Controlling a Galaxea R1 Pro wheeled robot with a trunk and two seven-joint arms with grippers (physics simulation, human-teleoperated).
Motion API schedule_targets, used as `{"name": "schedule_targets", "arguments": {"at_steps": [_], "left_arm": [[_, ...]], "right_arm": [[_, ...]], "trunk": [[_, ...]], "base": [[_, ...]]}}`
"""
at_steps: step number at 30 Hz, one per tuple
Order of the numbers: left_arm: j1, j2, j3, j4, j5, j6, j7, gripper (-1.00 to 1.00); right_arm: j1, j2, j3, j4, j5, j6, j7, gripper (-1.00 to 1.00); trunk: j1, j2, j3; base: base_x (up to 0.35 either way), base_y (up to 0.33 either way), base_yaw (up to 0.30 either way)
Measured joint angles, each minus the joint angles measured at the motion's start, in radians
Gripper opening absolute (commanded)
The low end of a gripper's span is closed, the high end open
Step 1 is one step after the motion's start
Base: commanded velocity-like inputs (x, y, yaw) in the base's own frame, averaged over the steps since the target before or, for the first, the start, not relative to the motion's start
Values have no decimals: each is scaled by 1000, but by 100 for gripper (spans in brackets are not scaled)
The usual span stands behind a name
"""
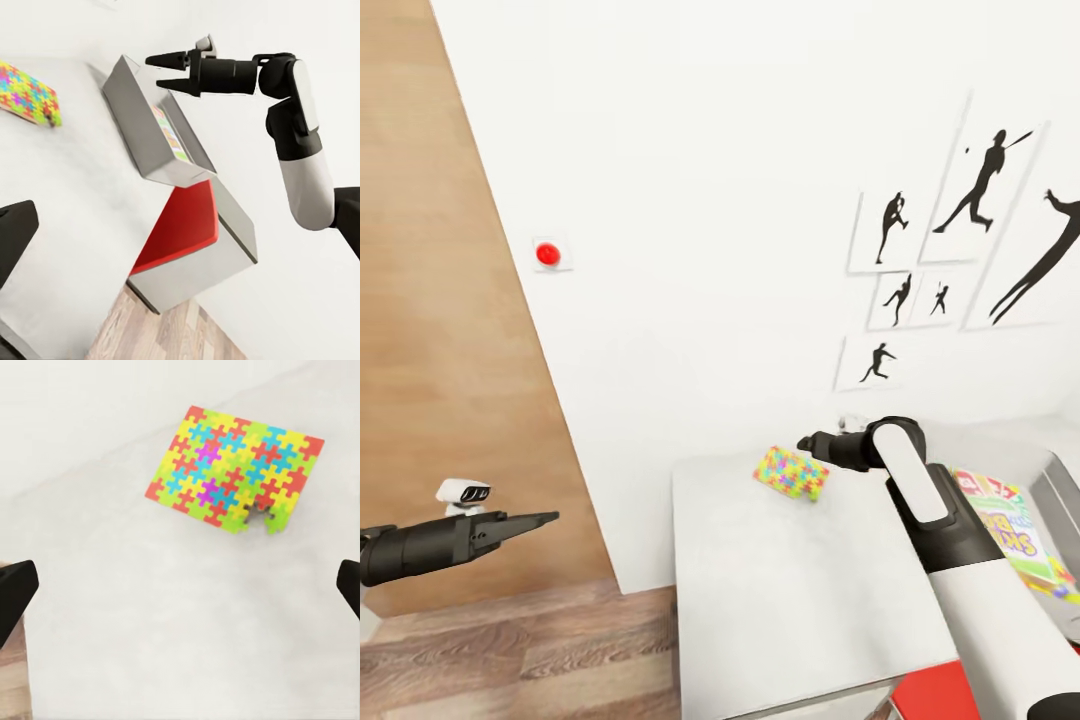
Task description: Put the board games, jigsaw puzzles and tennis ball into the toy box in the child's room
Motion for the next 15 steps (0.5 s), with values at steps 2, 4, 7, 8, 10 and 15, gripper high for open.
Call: {"name": "schedule_targets", "arguments": {"at_steps": [2, 4, 7, 8, 10, 15], "left_arm": [[0, 0, 0, 0, 0, 0, 0, 100], [0, 0, 0, 0, 0, 0, 0, 100], [0, 0, 0, 0, 0, 0, 0, 100], [0, -1, 0, 0, 0, 0, 0, 100], [0, -1, 0, 0, 0, 0, 0, 100], [0, -2, -1, 0, 0, 0, 0, 100]], "right_arm": [[0, -1, -2, 0, 0, 0, 1, 100], [0, -4, -3, 0, 0, 0, 2, 100], [0, -6, -5, 0, 0, 0, 2, 100], [0, -7, -5, 1, 0, 0, 3, 100], [1, -9, -6, 1, 0, 0, 3, 100], [2, -11, -6, 1, 0, 0, 4, 100]], "trunk": [[0, 0, 3], [0, 0, 6], [0, 0, 10], [0, 0, 12], [0, 0, 15], [0, 0, 24]], "base": [[300, -8, 131], [289, -71, 64], [179, -83, 27], [89, -45, 13], [47, -24, 7], [13, -7, 2]]}}
